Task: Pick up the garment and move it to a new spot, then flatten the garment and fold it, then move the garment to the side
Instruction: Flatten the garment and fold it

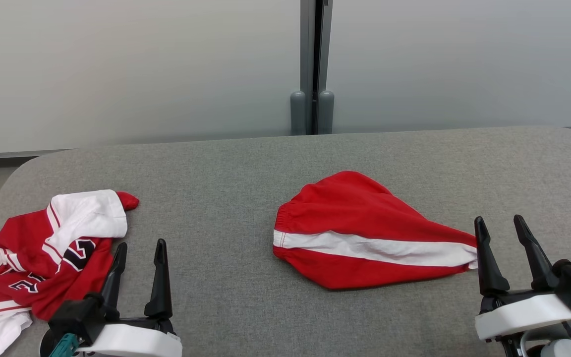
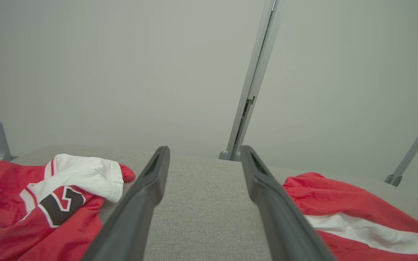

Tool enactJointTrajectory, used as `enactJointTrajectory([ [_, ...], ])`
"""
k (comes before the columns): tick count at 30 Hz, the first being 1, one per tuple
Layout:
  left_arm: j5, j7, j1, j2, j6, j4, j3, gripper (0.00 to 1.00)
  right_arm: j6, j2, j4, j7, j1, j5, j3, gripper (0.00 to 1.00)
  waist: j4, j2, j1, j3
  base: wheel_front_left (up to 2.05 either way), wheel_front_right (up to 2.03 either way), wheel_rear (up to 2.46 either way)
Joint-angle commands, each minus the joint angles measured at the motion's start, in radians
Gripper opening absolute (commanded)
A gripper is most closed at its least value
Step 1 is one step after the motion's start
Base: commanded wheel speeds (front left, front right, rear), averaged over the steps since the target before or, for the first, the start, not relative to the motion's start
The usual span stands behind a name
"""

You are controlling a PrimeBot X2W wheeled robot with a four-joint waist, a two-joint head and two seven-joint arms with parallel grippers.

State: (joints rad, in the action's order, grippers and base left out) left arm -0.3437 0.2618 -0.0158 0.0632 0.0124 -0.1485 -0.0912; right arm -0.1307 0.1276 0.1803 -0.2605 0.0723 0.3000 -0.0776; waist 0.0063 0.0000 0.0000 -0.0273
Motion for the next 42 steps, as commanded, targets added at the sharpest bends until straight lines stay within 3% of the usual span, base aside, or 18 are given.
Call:
enactJointTrajectory([
  [1,0.007,0.004,0.008,0.004,-0.002,-0.002,0.006,1.0,0.0,0.008,0.005,-0.006,0.005,0.001,-0.002,1.0,0.001,0.0,0.0,0.0,0.0,0.0,0.0],
  [14,0.011,-0.001,0.027,-0.001,0.017,-0.011,-0.009,1.0,0.0,0.022,0.025,-0.003,0.02,0.006,-0.004,1.0,-0.009,0.0,0.0,0.016,0.0,0.0,0.0],
  [24,-0.065,-0.296,0.168,0.007,0.092,-0.051,-0.134,1.0,0.0,0.093,0.115,0.186,0.083,0.06,0.033,1.0,-0.061,0.0,0.0,0.128,0.0,0.0,0.0],
  [31,-0.098,-0.435,0.27,0.024,0.109,-0.112,-0.196,1.0,0.0,0.115,0.15,0.277,0.137,0.121,-0.008,1.0,-0.085,0.0,0.0,0.215,0.0,0.0,0.0],
  [42,-0.161,-0.555,0.429,0.075,0.119,-0.235,-0.297,1.0,0.0,0.128,0.228,0.304,0.239,0.218,-0.127,1.0,-0.104,0.0,0.0,0.307,0.0,0.0,0.0],
])
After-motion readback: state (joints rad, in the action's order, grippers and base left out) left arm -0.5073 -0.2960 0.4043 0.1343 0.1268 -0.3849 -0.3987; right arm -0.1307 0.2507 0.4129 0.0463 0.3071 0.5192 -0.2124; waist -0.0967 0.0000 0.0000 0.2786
